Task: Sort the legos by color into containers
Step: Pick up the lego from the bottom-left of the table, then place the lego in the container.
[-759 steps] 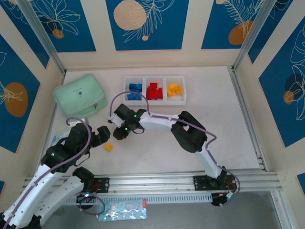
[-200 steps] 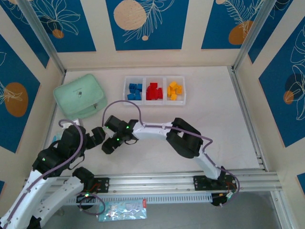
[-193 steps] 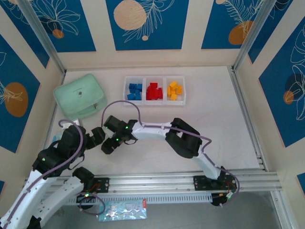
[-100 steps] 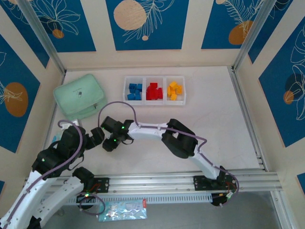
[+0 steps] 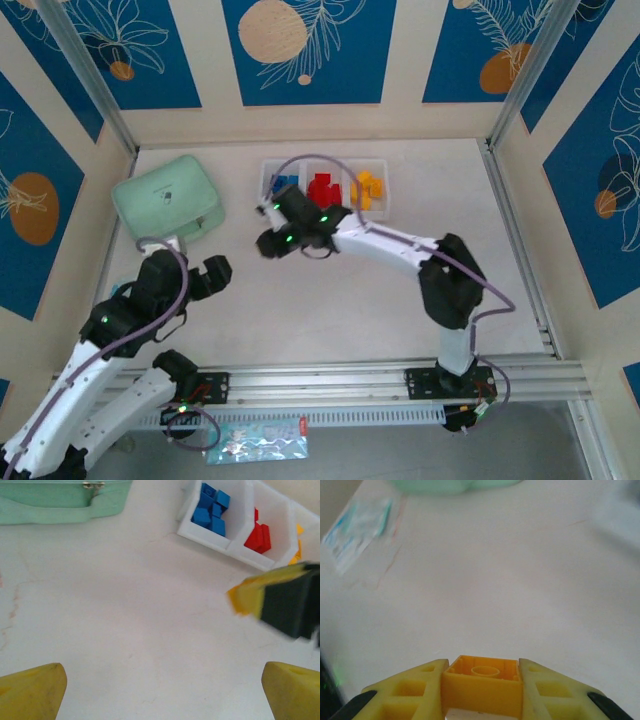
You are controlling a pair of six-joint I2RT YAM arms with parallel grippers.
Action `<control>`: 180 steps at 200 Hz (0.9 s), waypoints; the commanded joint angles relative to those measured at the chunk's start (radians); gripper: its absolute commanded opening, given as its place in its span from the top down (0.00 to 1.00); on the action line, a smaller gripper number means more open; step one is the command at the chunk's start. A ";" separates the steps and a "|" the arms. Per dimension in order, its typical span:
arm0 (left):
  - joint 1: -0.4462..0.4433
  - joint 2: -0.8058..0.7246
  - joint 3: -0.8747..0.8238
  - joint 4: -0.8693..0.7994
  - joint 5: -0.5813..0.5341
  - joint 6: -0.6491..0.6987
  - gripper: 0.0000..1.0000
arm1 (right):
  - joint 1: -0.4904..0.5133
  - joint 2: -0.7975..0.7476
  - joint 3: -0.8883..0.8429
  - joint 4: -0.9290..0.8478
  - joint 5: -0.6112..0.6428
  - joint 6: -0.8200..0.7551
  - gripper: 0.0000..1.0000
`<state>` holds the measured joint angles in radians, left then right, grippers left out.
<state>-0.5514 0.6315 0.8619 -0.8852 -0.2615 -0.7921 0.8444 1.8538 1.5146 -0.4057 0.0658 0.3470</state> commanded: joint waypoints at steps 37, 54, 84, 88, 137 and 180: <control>0.011 0.171 -0.010 0.305 0.151 0.088 0.00 | -0.325 -0.049 -0.026 -0.075 0.138 0.036 0.72; 0.010 0.224 -0.014 0.375 0.174 0.092 0.00 | -0.397 -0.005 0.006 -0.071 0.162 0.021 0.72; 0.012 0.311 -0.002 0.454 0.209 0.106 0.00 | -0.473 0.109 0.122 -0.087 0.210 -0.012 0.72; 0.011 0.321 0.000 0.464 0.214 0.108 0.00 | -0.481 0.127 0.146 -0.095 0.215 -0.014 0.72; 0.020 0.410 0.018 0.503 0.224 0.116 0.00 | -0.531 0.255 0.310 -0.153 0.233 -0.019 0.50; 0.051 0.421 0.006 0.523 0.208 0.136 0.00 | -0.530 0.120 0.224 -0.117 0.208 -0.023 0.29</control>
<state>-0.5301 1.0492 0.8539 -0.3958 -0.0521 -0.6926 0.3103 2.0983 1.7786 -0.5278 0.2844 0.3286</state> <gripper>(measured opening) 0.996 0.674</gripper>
